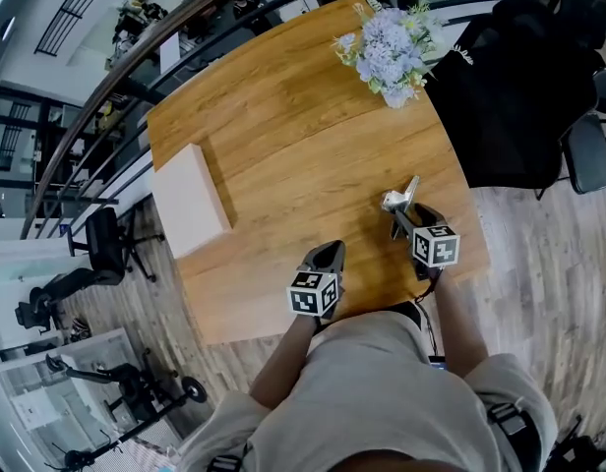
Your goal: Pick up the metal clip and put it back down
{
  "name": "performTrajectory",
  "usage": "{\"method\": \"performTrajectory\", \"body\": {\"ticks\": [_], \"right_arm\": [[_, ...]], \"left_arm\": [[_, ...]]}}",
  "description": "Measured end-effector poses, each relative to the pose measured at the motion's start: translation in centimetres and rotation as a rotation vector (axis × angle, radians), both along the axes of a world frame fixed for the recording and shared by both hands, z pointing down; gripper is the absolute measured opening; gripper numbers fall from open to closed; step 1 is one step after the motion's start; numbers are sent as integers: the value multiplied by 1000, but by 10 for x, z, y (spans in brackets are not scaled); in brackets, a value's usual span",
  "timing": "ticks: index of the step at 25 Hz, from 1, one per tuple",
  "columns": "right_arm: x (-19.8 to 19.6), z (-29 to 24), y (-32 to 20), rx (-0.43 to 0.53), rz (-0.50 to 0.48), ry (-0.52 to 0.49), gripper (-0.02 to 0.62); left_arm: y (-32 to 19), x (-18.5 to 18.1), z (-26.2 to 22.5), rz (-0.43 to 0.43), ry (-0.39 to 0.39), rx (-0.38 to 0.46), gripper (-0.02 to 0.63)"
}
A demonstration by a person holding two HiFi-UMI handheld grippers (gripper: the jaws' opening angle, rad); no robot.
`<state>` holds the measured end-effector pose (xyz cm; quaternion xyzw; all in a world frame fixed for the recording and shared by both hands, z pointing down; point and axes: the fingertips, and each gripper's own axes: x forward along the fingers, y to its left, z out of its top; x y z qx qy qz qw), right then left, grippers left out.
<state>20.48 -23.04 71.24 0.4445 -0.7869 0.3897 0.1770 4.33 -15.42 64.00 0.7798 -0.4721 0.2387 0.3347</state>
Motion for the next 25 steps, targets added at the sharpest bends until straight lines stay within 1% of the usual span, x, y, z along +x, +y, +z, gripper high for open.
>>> {"method": "performTrajectory", "body": {"ticks": [4, 6, 7, 9, 10, 12, 16, 18, 21, 25], "right_arm": [[2, -23, 11, 58, 4, 56, 222], [-9, -41, 23, 90, -27, 53, 221], [-19, -52, 31, 108, -55, 46, 204], [-39, -77, 46, 161, -109, 48, 102], [-46, -89, 53, 196, -126, 59, 72], [-58, -113, 69, 268, -142, 86, 47], [-69, -154, 99, 382, -161, 88, 31], [-70, -173, 114, 434, -187, 110, 28], [-72, -205, 141, 497, -194, 146, 26], [-65, -242, 185, 572, -139, 185, 26]], "left_arm": [[13, -6, -16, -35, 39, 46, 26], [23, -14, -24, -65, 56, 64, 26], [27, -19, -29, -80, 61, 76, 26], [36, -27, -38, -111, 72, 104, 26], [40, -31, -43, -127, 78, 119, 26], [52, -37, -54, -160, 90, 154, 26], [71, -47, -82, -233, 84, 245, 26], [82, -45, -97, -250, 70, 288, 26], [104, -38, -122, -254, 69, 343, 26], [145, -26, -150, -218, 81, 424, 26]]}}
